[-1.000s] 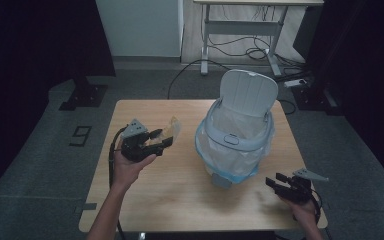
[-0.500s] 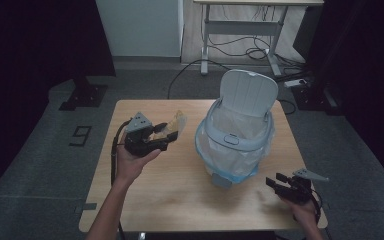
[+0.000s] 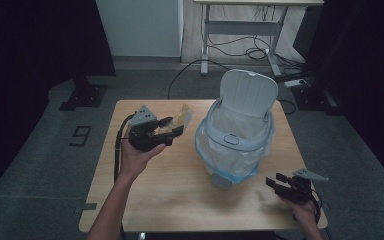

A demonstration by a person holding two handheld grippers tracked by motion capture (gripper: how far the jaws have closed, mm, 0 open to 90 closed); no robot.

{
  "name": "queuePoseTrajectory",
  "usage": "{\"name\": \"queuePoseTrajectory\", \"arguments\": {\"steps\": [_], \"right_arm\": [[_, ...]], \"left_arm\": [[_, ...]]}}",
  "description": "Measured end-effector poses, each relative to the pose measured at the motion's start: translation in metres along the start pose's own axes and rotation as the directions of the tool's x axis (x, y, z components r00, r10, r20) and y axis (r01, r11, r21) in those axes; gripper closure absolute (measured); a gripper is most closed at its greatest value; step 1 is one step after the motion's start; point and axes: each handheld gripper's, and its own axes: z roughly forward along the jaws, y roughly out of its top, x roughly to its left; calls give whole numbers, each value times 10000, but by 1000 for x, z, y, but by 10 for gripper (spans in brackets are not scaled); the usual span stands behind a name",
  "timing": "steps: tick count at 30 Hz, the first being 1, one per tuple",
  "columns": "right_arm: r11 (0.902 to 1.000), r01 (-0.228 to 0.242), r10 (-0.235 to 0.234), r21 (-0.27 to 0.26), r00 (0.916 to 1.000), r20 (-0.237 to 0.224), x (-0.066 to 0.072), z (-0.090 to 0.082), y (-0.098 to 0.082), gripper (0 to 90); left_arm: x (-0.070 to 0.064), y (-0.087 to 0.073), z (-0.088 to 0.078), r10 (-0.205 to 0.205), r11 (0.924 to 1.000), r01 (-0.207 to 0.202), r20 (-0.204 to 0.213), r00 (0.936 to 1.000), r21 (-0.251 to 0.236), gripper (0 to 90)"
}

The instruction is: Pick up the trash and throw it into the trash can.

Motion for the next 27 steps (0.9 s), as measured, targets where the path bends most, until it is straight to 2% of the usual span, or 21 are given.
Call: {"name": "queuePoseTrajectory", "arguments": {"steps": [12,27], "right_arm": [[10000,-17,17,34,10000,-13,0,1,0,407],[10000,-30,30,88,10000,-38,-1,2,-1,407]], "left_arm": [[-8,17,10,112,9999,-111,244,9996,-5,476],[-14,34,31,75,9999,-80,504,9987,105,476]]}}
